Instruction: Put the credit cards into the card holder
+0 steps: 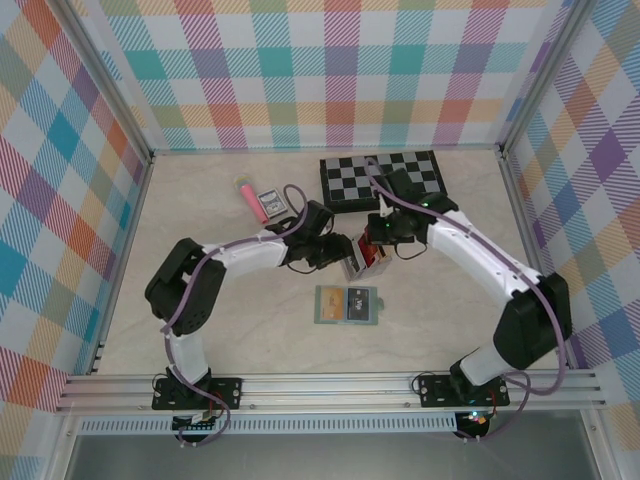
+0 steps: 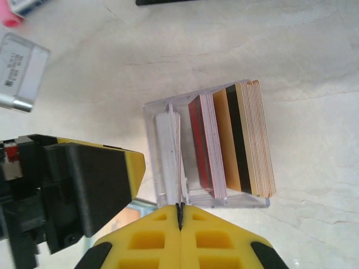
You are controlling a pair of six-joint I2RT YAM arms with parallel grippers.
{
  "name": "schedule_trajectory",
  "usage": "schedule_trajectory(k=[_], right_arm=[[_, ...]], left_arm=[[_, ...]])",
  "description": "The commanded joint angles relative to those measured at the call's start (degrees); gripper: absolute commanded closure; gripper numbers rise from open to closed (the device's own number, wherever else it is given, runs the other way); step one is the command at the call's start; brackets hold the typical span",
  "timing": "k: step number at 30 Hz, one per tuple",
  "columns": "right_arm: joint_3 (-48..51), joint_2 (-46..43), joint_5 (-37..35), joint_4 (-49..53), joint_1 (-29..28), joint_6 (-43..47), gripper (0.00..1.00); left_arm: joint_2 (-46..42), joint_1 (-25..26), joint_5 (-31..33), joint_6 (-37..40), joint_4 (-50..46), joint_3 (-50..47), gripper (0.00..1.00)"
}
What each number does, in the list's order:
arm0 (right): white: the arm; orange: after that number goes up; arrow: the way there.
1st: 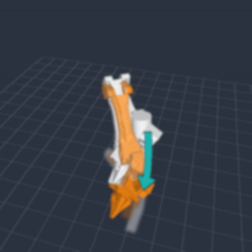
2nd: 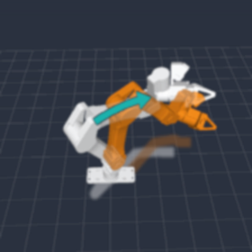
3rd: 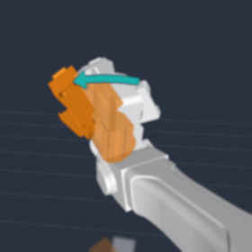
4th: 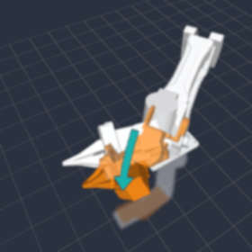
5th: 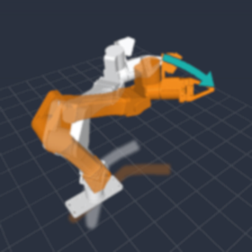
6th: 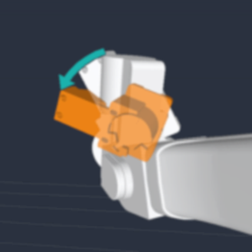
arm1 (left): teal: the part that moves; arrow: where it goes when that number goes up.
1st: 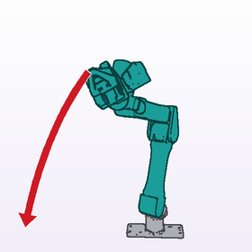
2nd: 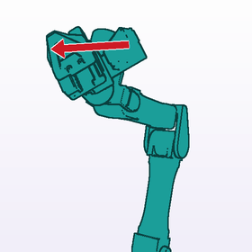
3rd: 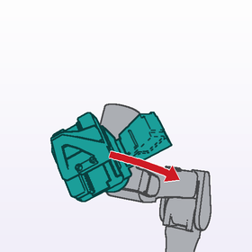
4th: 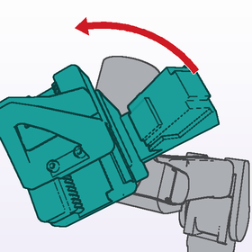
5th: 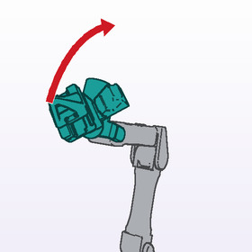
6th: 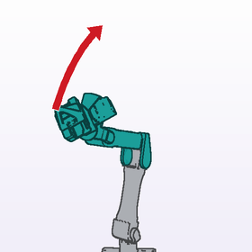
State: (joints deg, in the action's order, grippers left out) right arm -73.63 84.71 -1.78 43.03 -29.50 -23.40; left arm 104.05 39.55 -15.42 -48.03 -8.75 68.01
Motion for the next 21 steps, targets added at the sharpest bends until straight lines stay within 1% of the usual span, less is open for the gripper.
schedule_trajectory(k=[1,4,7,9,11,14,18,19,21], right_arm=[[4.8,-5.0,10.4,-6.1,2.9,-6.2,1.00],[8.5,-8.9,17.2,-10.6,5.5,-9.9,1.00],[11.6,-11.7,23.5,-15.0,7.6,-13.3,0.99],[13.0,-12.7,27.7,-18.0,8.8,-15.1,0.99],[14.2,-13.2,31.1,-20.8,9.4,-17.0,0.99],[15.3,-13.3,36.1,-24.6,10.3,-19.1,0.99],[16.4,-13.5,39.8,-28.2,11.3,-21.3,0.99],[16.8,-13.6,40.4,-29.1,11.5,-21.7,0.99],[17.3,-13.7,40.7,-29.4,12.0,-22.2,0.99]], left_arm=[[-7.4,-0.8,-1.1,-1.5,2.9,-2.9,0.44],[-11.7,-1.2,-5.3,-4.3,10.0,-7.1,0.36],[-13.8,-2.3,-11.5,-8.8,21.1,-11.1,0.32],[-13.4,-2.8,-15.8,-11.8,28.4,-12.5,0.31],[-12.4,-2.9,-19.2,-13.5,33.4,-12.5,0.31],[-11.1,-2.9,-21.9,-14.9,36.8,-11.7,0.30],[-10.7,-2.8,-22.6,-15.3,37.8,-10.6,0.34],[-10.6,-2.9,-22.7,-15.4,37.9,-10.6,0.37],[-10.7,-3.0,-22.7,-15.9,38.5,-10.6,0.46]])
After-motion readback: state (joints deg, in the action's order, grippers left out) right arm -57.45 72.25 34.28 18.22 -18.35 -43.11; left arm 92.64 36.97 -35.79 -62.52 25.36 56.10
